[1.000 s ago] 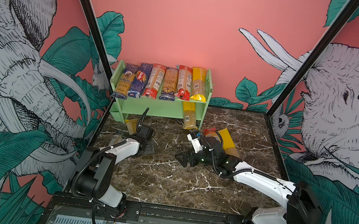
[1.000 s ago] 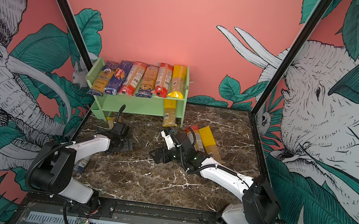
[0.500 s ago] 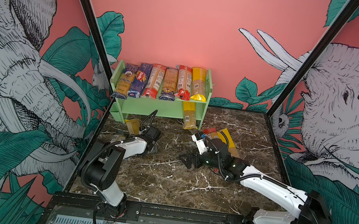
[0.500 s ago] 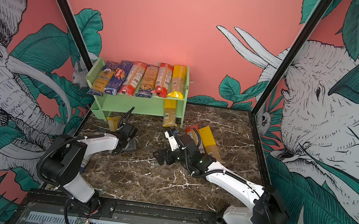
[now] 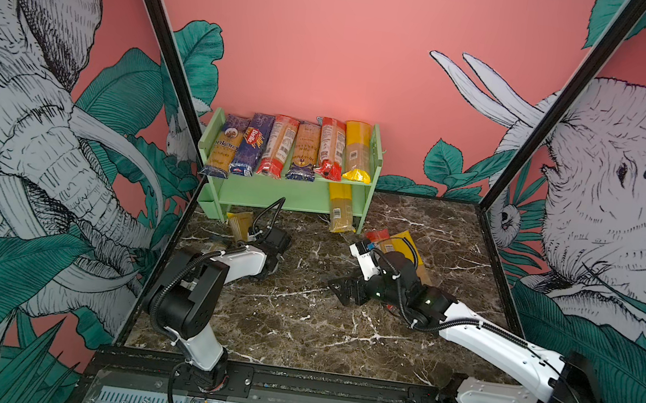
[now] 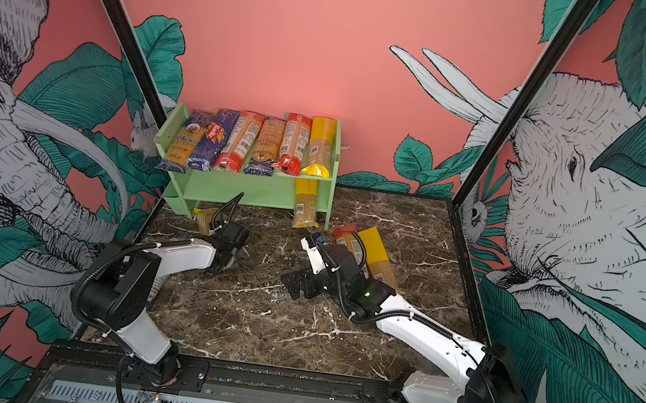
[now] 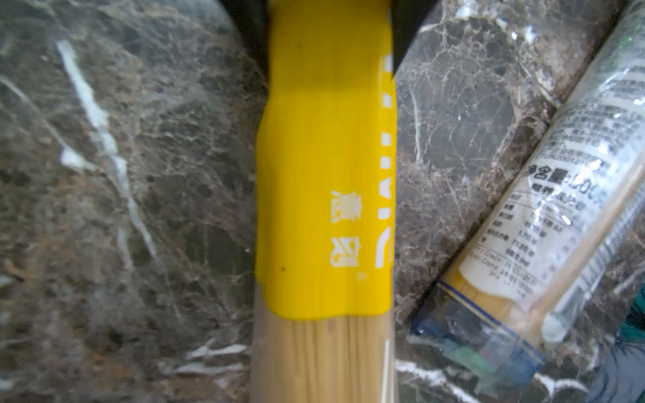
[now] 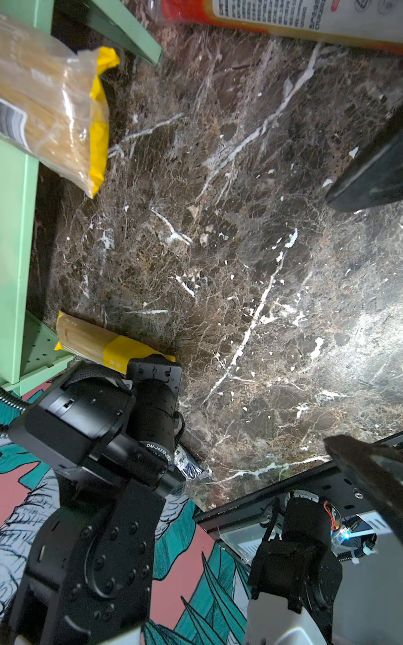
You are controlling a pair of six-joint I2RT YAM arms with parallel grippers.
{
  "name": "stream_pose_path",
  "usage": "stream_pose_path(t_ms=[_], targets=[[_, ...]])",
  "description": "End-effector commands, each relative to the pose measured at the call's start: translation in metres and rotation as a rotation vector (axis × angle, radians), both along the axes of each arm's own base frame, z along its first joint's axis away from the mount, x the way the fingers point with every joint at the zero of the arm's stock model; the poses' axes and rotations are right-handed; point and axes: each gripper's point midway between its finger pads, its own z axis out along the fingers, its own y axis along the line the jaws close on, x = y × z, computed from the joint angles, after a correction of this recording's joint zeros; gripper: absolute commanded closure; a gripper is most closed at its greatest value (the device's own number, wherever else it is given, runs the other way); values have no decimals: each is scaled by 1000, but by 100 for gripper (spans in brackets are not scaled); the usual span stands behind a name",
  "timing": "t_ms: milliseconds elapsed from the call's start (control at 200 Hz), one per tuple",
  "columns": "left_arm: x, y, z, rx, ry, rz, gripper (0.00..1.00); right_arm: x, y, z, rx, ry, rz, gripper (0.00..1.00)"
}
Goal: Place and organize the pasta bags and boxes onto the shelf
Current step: 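Close the left gripper on the yellow STATIME pack and lift it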
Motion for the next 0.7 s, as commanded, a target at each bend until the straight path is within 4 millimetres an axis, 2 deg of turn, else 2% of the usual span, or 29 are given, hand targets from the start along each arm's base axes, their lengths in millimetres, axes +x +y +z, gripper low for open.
stream_pose_path(t_ms=[0,55,230,330,505,695], targets=[[-19,-6,-11,-9,81,-31,91,0,-5,7,3,-37,-10,1],[-23,-13,-11,-12,85,-51,100,-1,-7,8,5,-37,-14,1],[-43,-36,-21,-51,107,-107,100,-4,-10,11,17,-33,-21,1],[-56,-47,-16,-42,97,-149,100,-6,-11,13,28,-28,-23,1],[-73,-58,18,-78,-43,-227,100,-6,-14,15,36,-12,-40,1],[-84,-54,65,-164,-200,-299,100,-8,-17,16,48,7,-61,1]])
